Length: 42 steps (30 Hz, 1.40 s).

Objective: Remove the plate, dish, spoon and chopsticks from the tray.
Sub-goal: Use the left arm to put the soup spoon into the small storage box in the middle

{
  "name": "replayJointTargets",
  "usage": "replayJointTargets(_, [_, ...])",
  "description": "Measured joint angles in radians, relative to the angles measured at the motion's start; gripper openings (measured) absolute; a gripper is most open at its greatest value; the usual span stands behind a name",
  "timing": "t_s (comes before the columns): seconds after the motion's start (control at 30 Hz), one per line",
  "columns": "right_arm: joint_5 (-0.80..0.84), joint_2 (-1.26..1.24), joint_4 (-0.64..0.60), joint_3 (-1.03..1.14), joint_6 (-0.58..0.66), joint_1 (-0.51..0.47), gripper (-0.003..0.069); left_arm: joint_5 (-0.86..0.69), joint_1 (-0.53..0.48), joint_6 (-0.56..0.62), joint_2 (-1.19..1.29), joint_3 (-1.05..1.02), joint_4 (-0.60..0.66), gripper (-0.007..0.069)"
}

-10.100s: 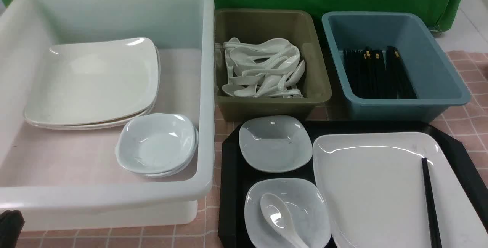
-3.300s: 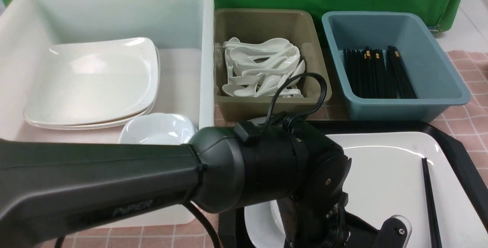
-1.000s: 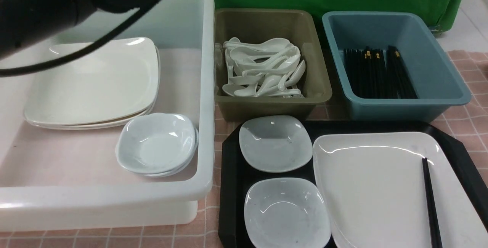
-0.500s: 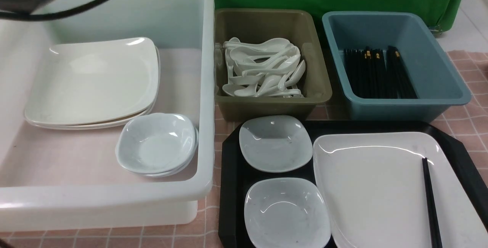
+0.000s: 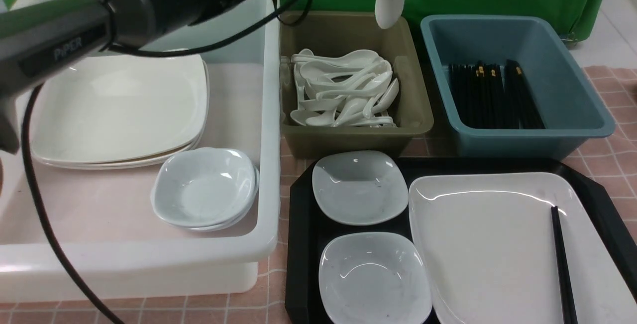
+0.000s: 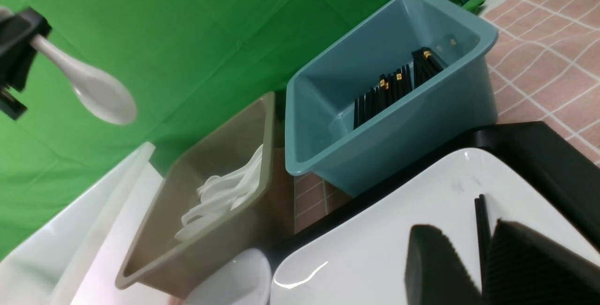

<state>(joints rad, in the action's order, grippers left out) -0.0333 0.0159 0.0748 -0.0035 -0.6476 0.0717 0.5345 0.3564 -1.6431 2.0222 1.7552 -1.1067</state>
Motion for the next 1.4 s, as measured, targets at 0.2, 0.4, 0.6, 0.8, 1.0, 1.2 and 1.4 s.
replayJointTargets(0.2, [0.000,0.000,0.000,0.000,0.000,0.000,0.0240,-0.003,-0.013,0.029,0.020,0.001,-0.103,0.0013])
replayJointTargets(0.4, [0.000,0.000,0.000,0.000,0.000,0.000,0.0240,-0.083,-0.012,0.082,0.064,0.002,-0.105,0.0027])
replayJointTargets(0.6, [0.000,0.000,0.000,0.000,0.000,0.000,0.0240,-0.170,-0.013,0.089,0.097,0.002,-0.019,0.0160])
replayJointTargets(0.8, [-0.008,0.000,0.000,0.000,0.000,0.000,0.0240,-0.138,-0.019,0.078,0.098,0.002,0.038,0.0418])
replayJointTargets(1.0, [-0.075,0.000,0.000,0.000,0.000,0.000,0.0240,-0.026,-0.037,0.031,0.094,0.034,0.037,0.0543])
replayJointTargets(1.2, [-0.105,0.000,0.000,0.000,-0.035,0.000,0.0240,-0.006,-0.042,-0.257,0.055,0.041,-0.215,0.0426])
replayJointTargets(1.4, [-0.196,-0.001,0.001,-0.059,-0.095,0.000,0.0199,0.138,-0.059,-0.571,-0.106,0.056,-0.588,0.0041])
